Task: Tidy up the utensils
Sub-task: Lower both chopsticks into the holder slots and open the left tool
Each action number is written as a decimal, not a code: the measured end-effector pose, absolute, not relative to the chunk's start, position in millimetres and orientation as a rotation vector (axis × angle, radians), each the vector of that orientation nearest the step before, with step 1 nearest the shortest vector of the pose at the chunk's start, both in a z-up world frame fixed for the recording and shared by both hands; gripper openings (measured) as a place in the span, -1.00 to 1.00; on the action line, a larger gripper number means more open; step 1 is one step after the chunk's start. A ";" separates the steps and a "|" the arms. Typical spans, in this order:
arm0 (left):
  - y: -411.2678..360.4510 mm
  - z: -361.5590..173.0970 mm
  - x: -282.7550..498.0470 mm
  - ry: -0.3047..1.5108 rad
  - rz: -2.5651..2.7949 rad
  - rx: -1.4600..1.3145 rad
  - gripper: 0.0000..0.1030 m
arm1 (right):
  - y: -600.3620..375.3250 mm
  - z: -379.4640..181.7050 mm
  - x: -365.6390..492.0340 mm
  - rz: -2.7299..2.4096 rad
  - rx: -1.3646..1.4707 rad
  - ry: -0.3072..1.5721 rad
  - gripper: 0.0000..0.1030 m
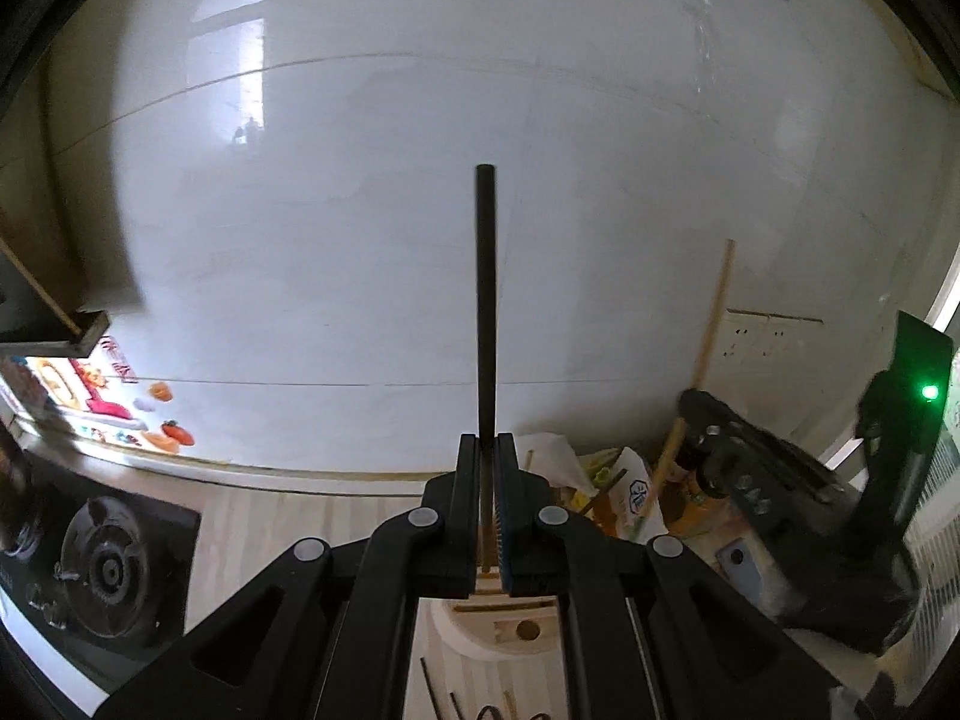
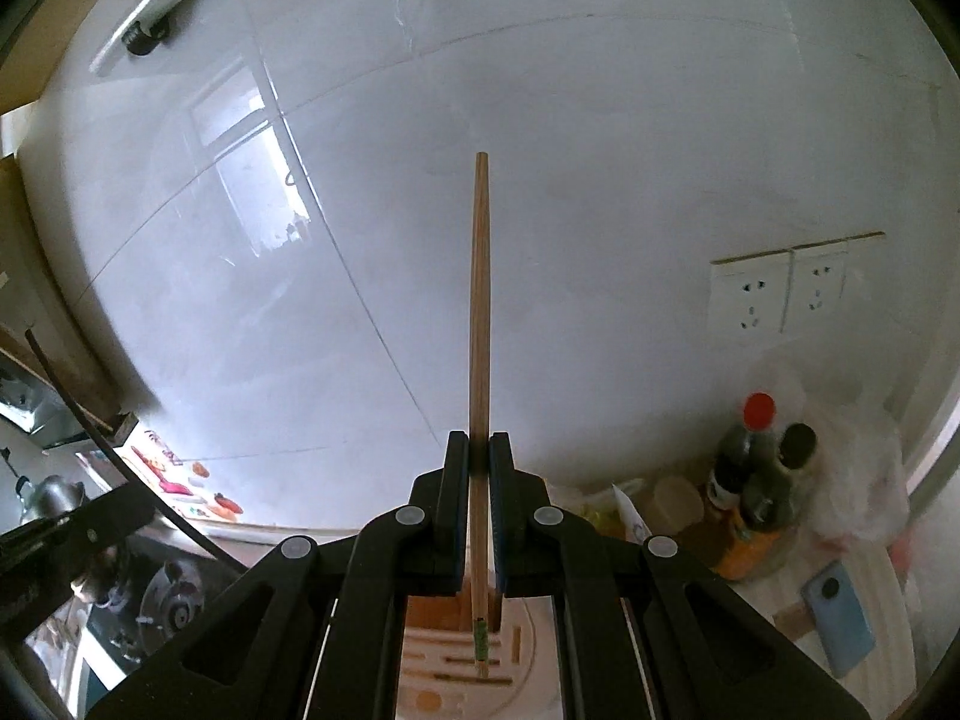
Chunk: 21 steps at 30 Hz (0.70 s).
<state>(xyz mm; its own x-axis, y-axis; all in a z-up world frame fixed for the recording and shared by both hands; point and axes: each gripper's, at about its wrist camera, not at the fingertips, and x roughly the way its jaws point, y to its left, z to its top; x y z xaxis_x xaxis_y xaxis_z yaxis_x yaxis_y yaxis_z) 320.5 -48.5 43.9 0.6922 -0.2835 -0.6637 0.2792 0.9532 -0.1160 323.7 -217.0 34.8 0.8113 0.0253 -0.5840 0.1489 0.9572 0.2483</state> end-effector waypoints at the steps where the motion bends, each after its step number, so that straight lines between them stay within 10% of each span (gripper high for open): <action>1: -50.4 41.8 323.8 0.745 -0.316 -0.006 -0.96 | -217.1 31.1 327.3 -0.064 0.292 0.623 -0.87; 21: -75.3 -28.5 370.2 0.913 -0.322 0.015 -0.96 | -204.9 -47.9 356.7 -0.042 0.254 0.603 -0.87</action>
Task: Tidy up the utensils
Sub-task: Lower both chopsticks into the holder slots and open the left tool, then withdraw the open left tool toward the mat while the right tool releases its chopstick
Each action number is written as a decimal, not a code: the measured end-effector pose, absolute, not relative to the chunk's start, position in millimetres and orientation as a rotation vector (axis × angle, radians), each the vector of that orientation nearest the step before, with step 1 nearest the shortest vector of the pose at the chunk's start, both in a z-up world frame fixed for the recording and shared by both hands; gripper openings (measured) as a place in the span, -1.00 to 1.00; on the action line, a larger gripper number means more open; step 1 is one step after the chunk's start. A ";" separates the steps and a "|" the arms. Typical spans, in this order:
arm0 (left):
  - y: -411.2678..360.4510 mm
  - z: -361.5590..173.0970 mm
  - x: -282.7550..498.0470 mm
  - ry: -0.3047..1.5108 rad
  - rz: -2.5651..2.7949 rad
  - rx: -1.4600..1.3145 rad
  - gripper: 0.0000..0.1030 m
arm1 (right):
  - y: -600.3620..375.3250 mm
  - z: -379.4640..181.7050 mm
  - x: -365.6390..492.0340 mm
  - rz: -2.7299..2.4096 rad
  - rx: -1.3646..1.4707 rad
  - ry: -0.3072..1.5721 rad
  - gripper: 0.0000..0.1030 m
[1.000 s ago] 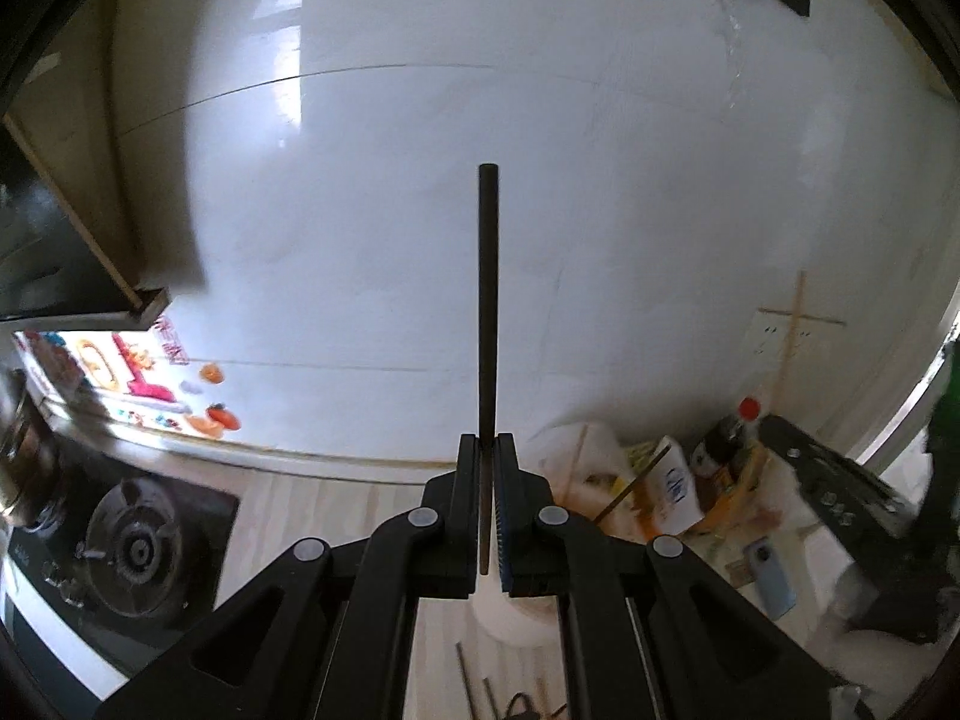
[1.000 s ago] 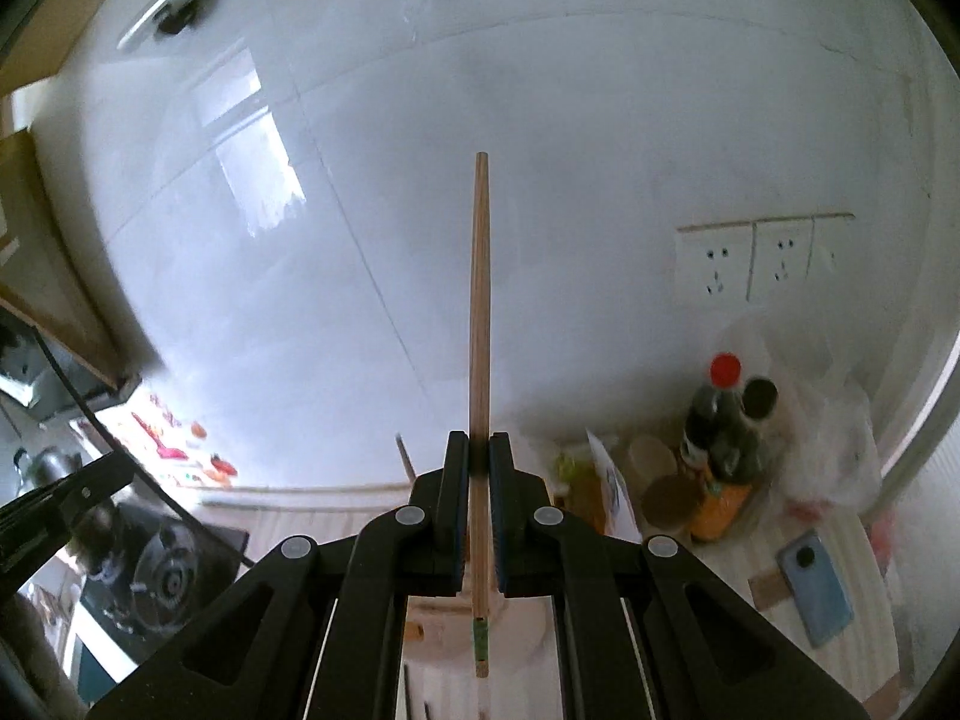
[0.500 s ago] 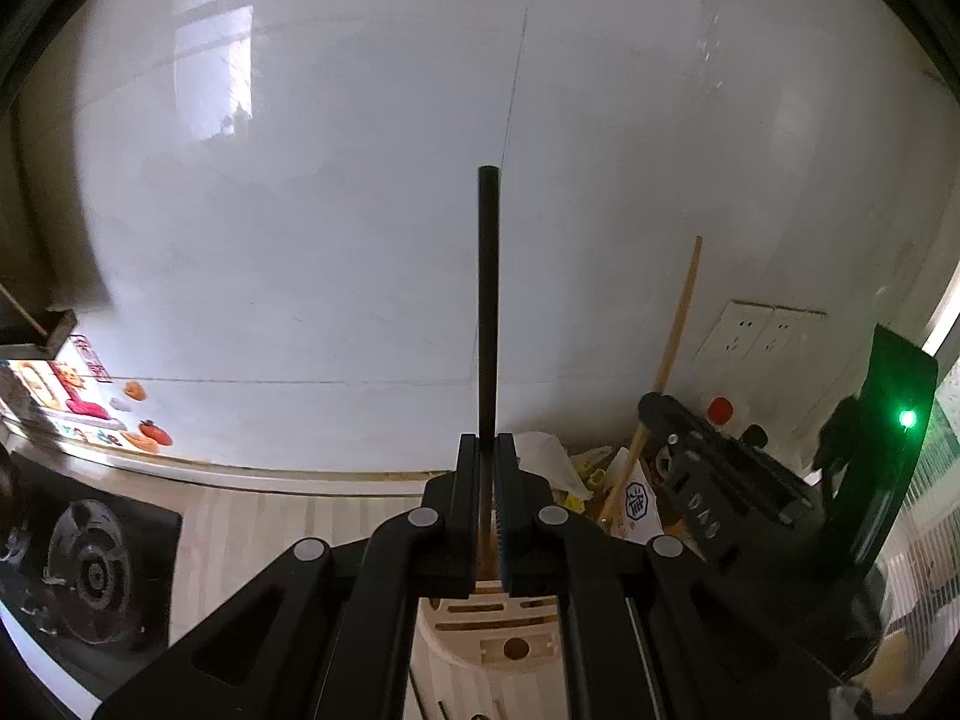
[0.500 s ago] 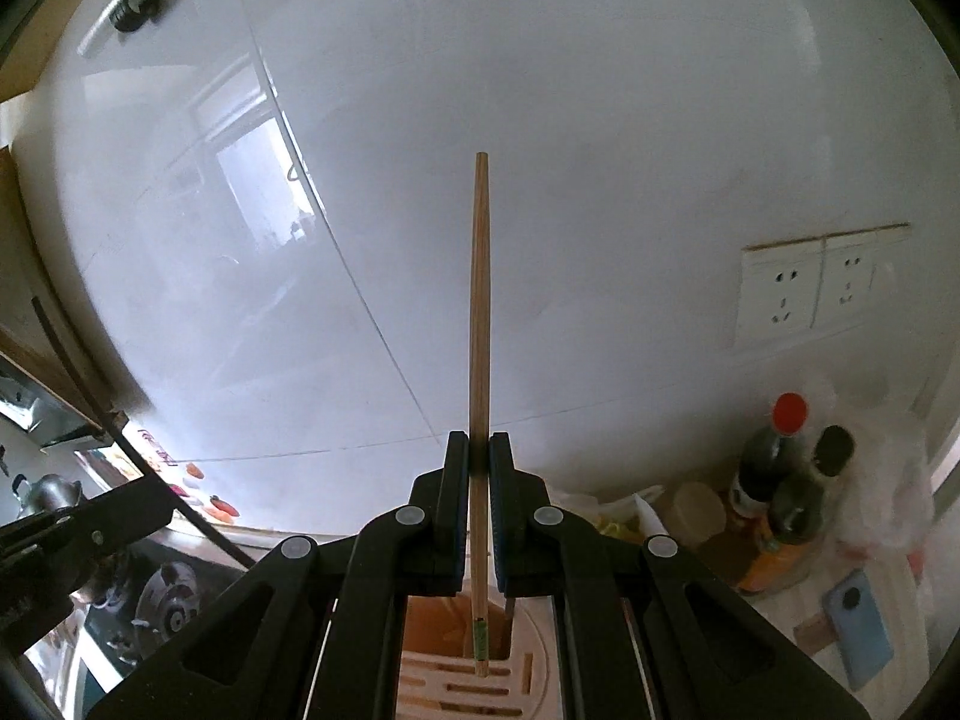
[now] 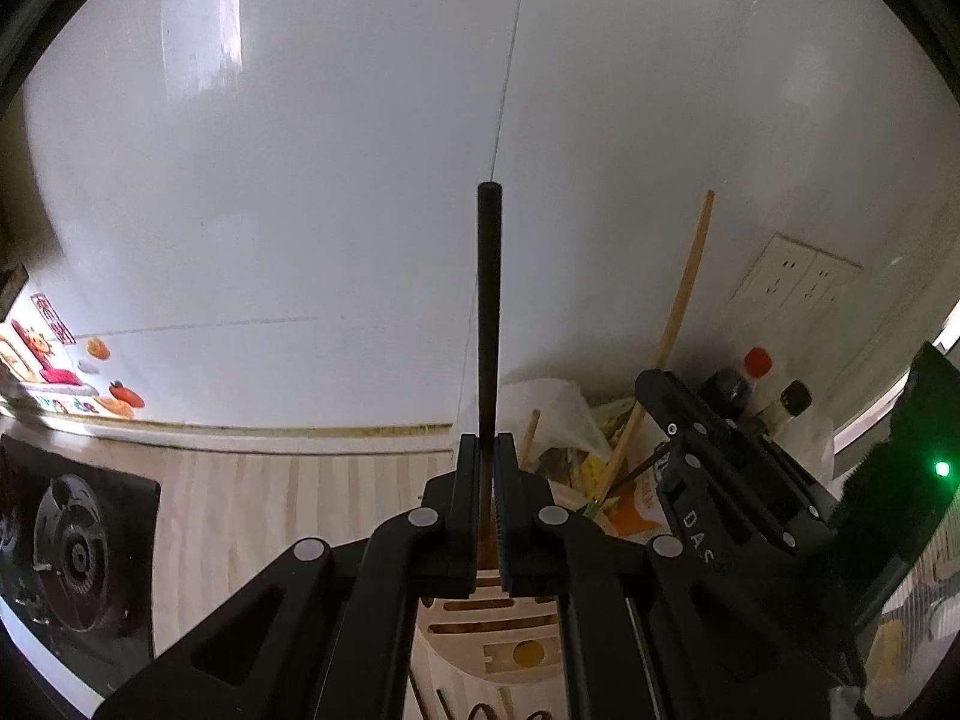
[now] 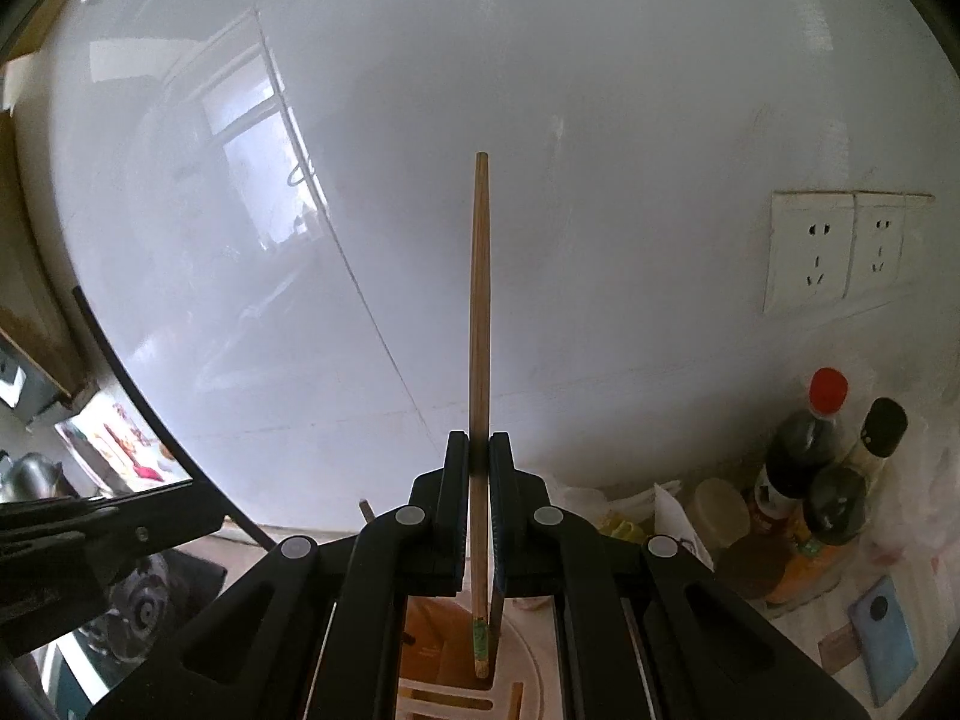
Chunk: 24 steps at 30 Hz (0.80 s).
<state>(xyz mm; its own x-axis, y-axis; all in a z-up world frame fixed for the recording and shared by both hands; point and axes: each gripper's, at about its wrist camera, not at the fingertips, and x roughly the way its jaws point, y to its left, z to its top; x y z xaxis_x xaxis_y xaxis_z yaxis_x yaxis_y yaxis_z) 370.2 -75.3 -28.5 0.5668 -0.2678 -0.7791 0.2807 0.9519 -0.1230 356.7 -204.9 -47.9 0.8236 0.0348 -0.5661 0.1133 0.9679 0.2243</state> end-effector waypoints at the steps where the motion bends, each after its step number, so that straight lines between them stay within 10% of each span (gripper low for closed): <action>1: -75.5 -31.0 371.1 0.921 -0.322 0.013 -0.96 | -203.7 -50.0 355.9 -0.040 0.247 0.611 -0.87; 13: -74.8 -51.4 374.6 1.010 -0.347 -0.023 -0.93 | -205.8 -50.2 355.9 -0.009 0.234 0.654 -0.85; 20: -69.2 -33.1 364.6 0.980 -0.302 -0.024 -0.82 | -216.1 -40.1 344.1 0.003 0.267 0.669 -0.41; 24: -58.8 -23.8 350.7 0.934 -0.231 -0.002 0.10 | -226.2 -29.4 325.9 -0.014 0.281 0.662 -0.24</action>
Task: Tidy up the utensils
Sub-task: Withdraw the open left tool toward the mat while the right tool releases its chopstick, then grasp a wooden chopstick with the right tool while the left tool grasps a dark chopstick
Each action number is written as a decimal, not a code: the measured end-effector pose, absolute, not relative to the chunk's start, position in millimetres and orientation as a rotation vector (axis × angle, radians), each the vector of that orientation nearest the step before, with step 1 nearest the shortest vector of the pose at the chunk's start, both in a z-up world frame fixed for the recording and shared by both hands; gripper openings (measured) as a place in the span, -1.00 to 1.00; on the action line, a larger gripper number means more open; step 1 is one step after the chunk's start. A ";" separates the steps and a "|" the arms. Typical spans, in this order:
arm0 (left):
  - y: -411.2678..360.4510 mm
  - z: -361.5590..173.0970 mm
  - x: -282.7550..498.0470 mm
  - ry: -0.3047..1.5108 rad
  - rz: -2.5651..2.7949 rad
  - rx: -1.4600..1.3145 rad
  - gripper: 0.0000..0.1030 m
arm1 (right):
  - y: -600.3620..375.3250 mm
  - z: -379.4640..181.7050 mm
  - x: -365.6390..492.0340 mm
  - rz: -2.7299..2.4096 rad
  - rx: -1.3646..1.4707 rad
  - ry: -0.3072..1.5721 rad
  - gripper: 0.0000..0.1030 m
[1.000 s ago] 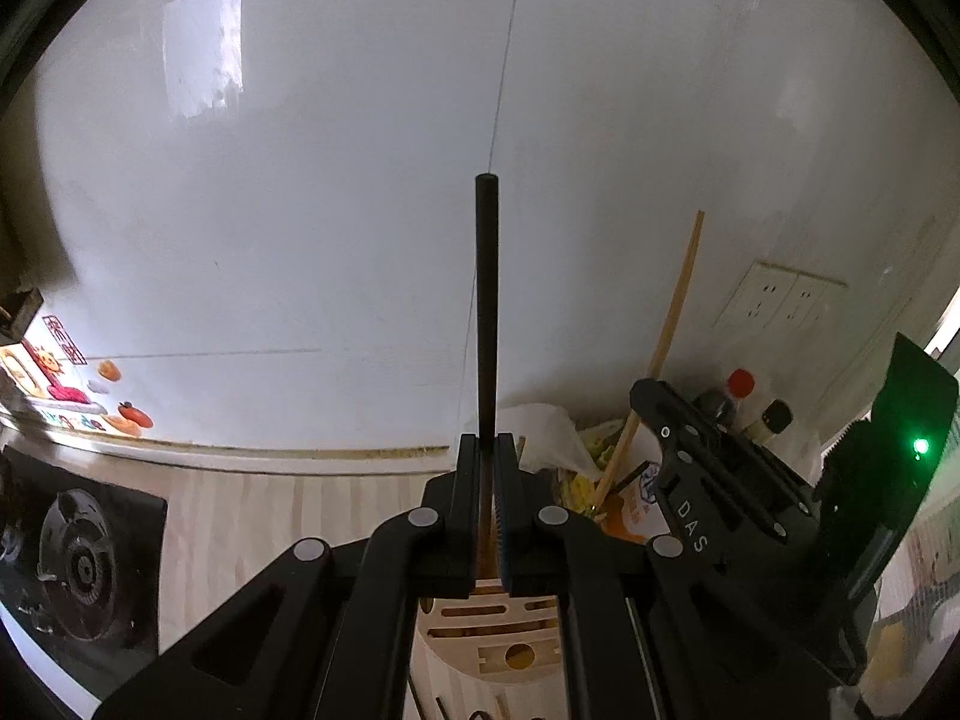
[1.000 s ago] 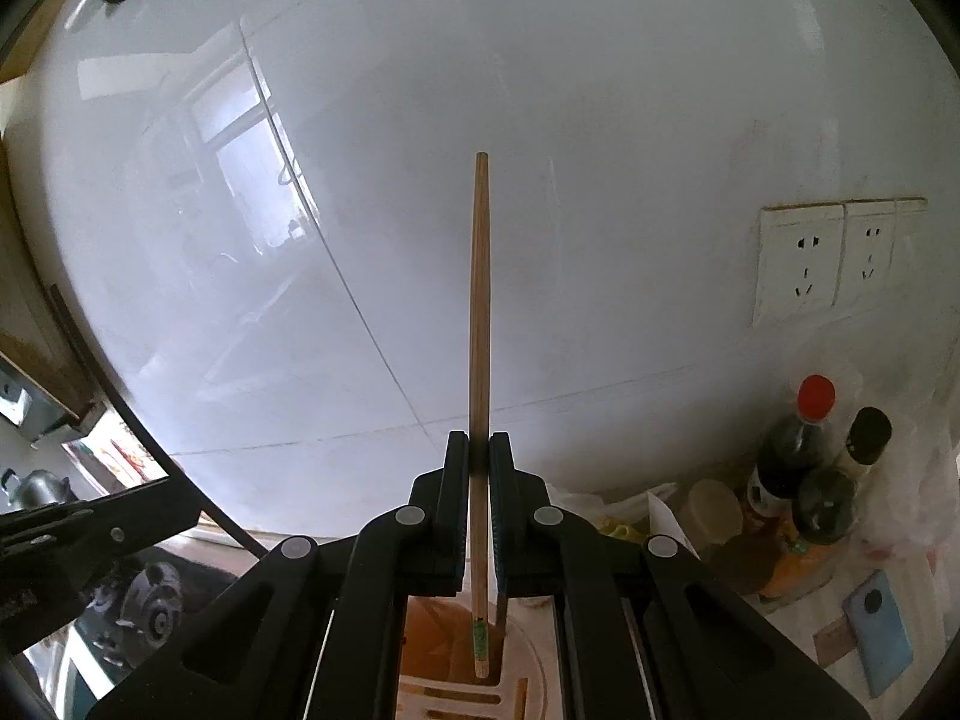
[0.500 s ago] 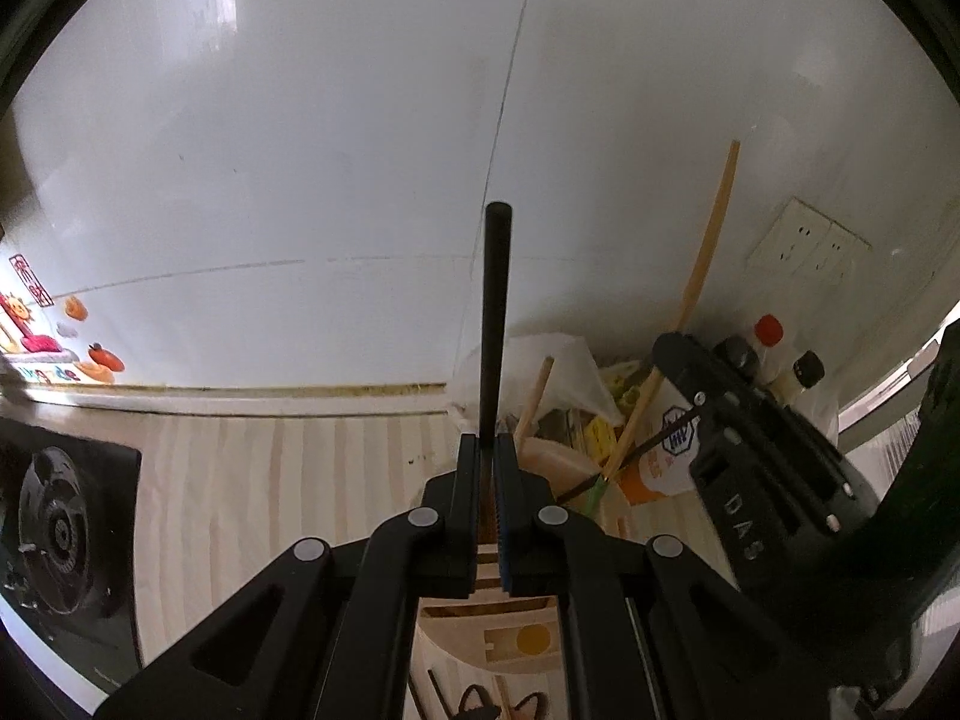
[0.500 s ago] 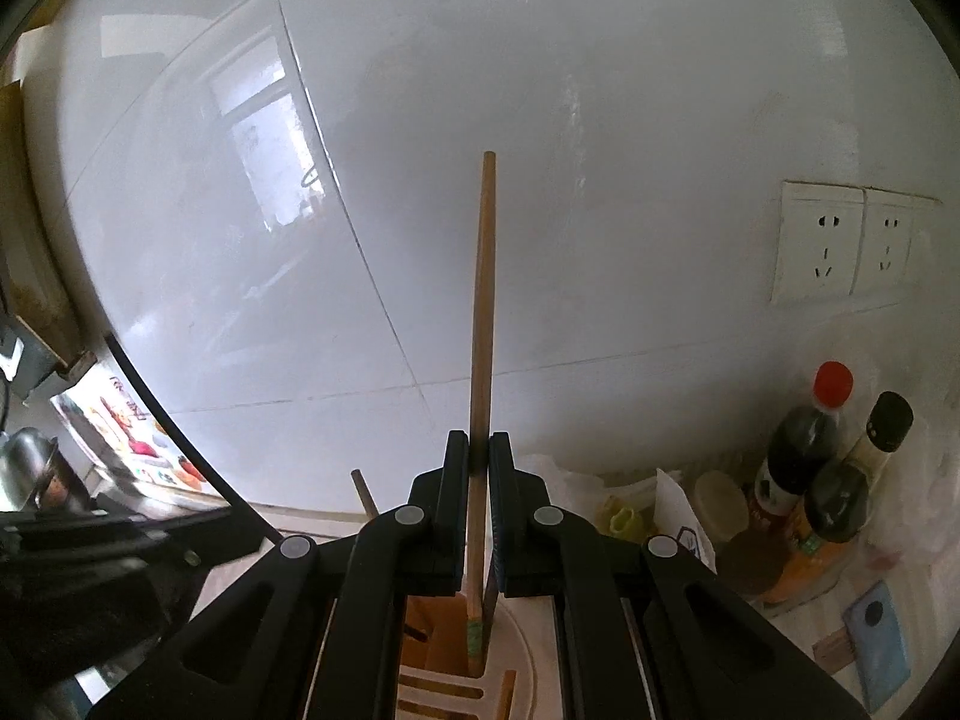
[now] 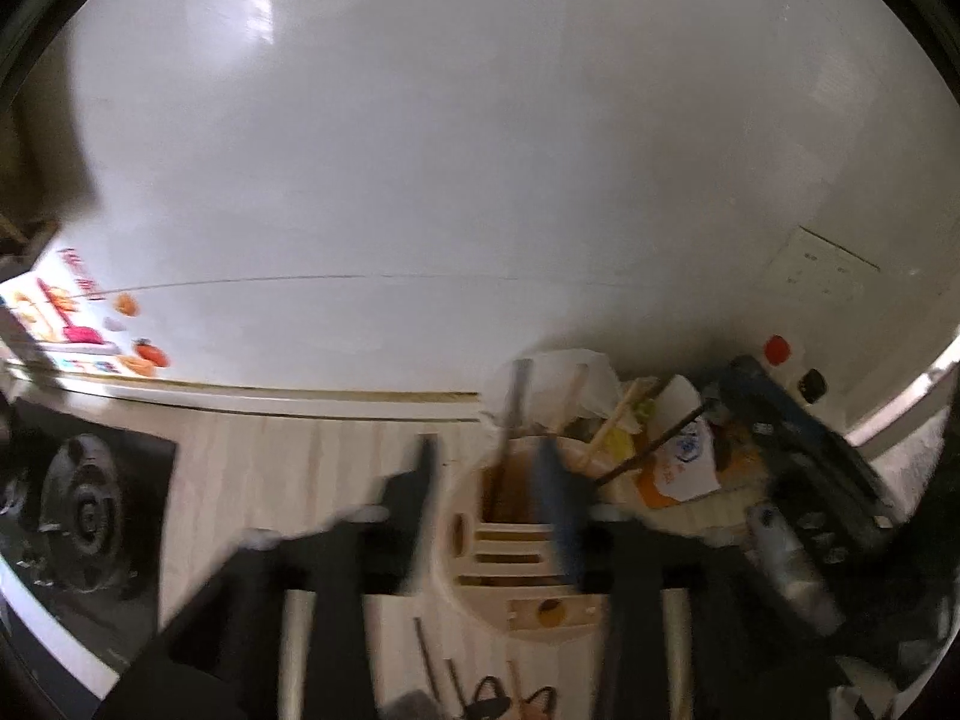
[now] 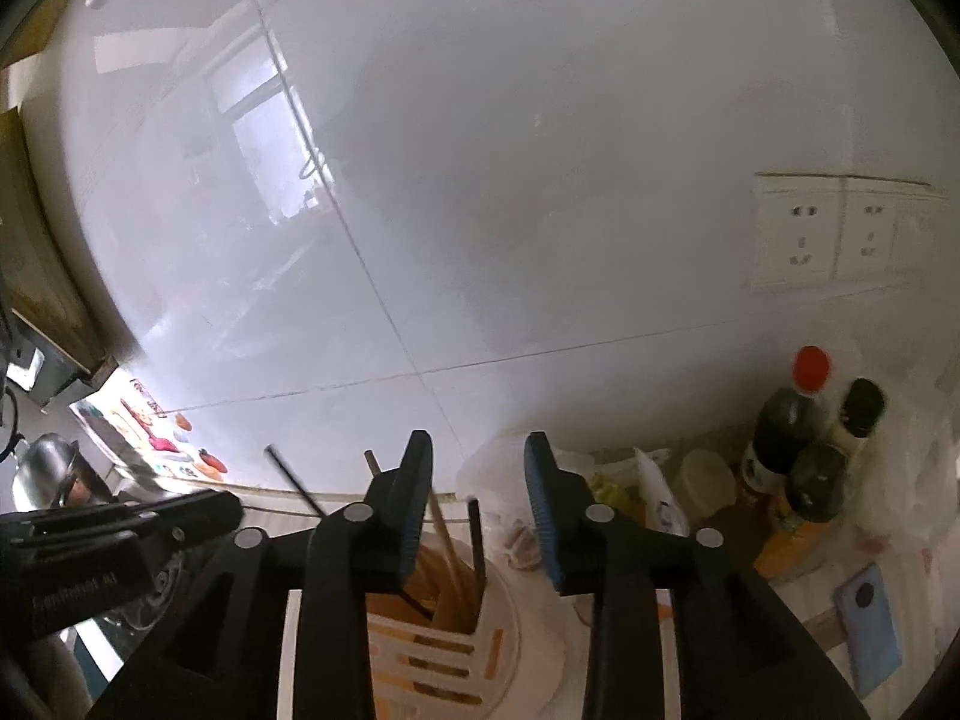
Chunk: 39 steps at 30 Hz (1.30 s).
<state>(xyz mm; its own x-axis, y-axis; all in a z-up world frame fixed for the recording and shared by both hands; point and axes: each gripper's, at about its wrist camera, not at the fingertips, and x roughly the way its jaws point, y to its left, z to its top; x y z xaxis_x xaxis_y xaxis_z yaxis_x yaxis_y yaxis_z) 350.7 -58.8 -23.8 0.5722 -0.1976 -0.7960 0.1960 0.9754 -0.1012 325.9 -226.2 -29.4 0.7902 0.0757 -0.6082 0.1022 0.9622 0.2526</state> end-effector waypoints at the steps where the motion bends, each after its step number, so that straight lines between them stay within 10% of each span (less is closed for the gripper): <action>1: -53.8 -22.0 346.0 0.916 -0.210 -0.005 0.40 | -228.7 -26.9 320.4 -0.026 0.284 0.660 -0.21; 8: -28.1 -30.4 312.3 0.852 -0.103 0.002 1.00 | -244.6 -24.0 270.0 -0.150 0.293 0.690 0.13; 16: -18.2 -85.0 287.5 0.940 -0.058 0.038 1.00 | -256.5 -68.2 227.2 -0.216 0.320 0.802 0.49; 39: 9.9 -286.7 222.5 1.419 0.076 0.133 0.97 | -175.6 -287.7 189.0 -0.058 0.283 1.504 -0.10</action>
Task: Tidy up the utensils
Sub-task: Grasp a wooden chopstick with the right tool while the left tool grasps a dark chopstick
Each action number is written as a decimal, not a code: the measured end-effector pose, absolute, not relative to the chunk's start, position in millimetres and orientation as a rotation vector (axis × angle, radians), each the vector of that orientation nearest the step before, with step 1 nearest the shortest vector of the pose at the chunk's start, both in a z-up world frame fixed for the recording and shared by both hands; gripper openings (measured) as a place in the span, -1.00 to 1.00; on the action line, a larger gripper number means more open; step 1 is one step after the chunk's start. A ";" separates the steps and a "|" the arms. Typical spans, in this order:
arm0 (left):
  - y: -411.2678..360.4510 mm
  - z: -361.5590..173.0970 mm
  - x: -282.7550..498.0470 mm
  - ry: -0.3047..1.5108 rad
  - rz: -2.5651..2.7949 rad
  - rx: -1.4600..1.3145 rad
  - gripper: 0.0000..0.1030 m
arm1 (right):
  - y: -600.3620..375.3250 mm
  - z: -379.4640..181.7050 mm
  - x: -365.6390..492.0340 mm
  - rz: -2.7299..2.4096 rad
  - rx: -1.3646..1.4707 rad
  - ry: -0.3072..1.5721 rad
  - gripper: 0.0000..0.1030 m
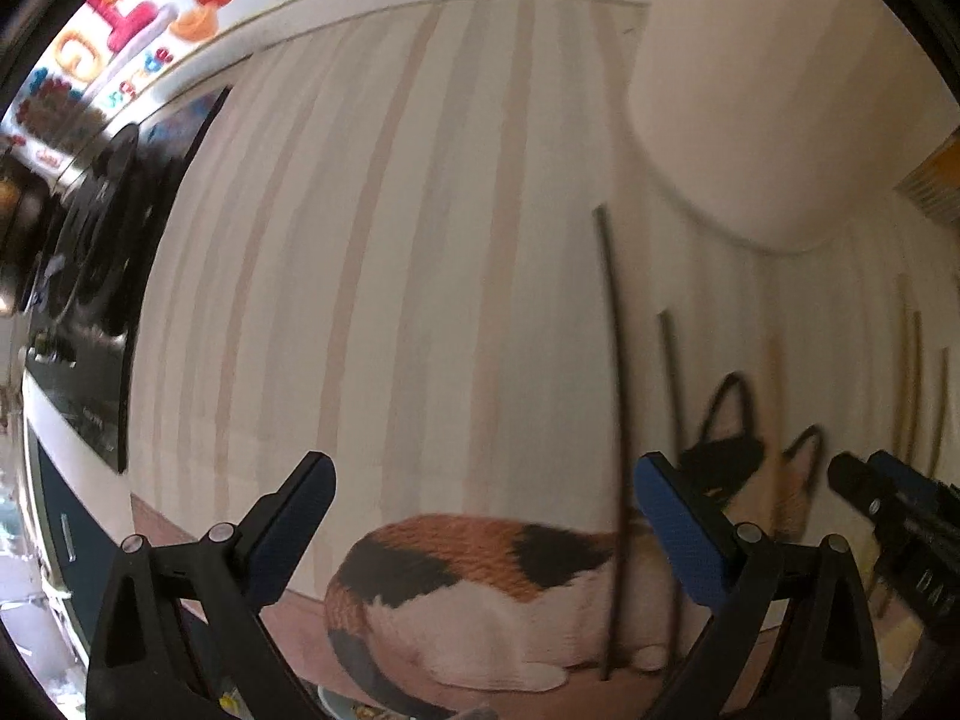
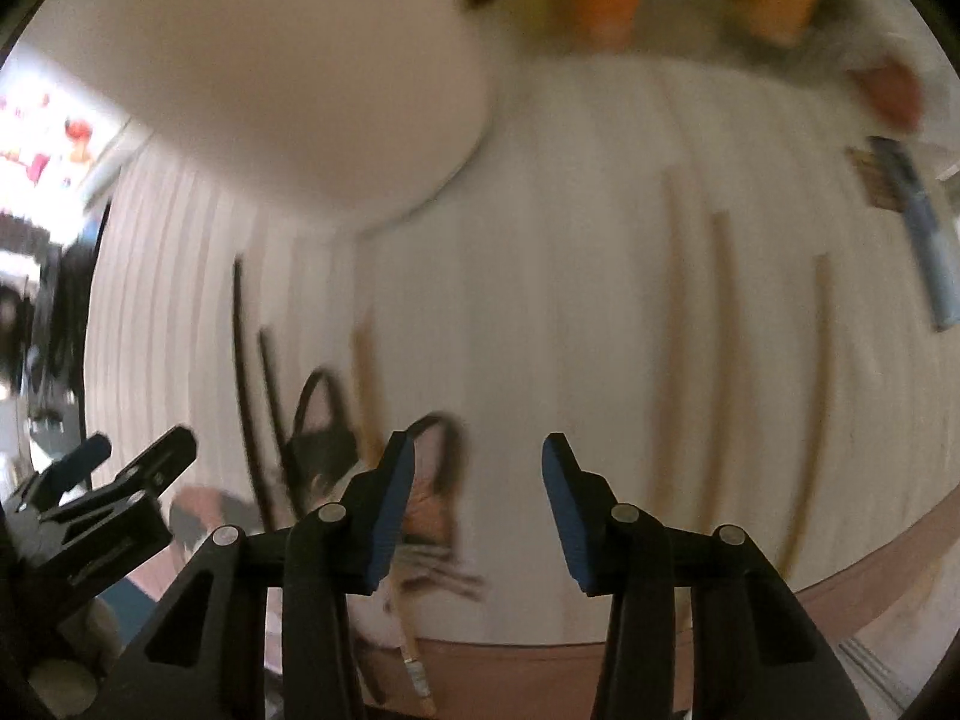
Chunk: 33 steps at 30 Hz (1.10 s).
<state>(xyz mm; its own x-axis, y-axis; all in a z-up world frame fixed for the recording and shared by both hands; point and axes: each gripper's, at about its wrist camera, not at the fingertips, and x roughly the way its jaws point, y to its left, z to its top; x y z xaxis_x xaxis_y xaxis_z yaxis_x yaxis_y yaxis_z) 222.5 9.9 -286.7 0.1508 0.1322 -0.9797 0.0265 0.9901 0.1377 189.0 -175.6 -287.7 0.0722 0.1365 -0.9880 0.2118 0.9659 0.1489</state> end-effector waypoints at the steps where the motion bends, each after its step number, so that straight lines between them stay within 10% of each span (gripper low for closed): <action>1: 15.0 -289.3 220.2 1.428 0.089 0.131 0.97 | -166.9 -292.1 188.3 -0.044 0.269 1.519 -0.10; 15: 31.9 -298.3 211.4 1.438 0.130 0.144 0.97 | -115.8 -314.8 180.4 -0.100 0.014 1.593 -0.84; 26: -5.7 -294.8 210.0 1.452 -0.031 0.076 0.92 | -188.0 -317.0 187.5 -0.219 0.066 1.605 -0.86; 33: -32.1 -311.7 217.7 1.488 -0.100 0.107 -0.42 | -209.6 -317.9 191.9 -0.246 0.125 1.610 -0.86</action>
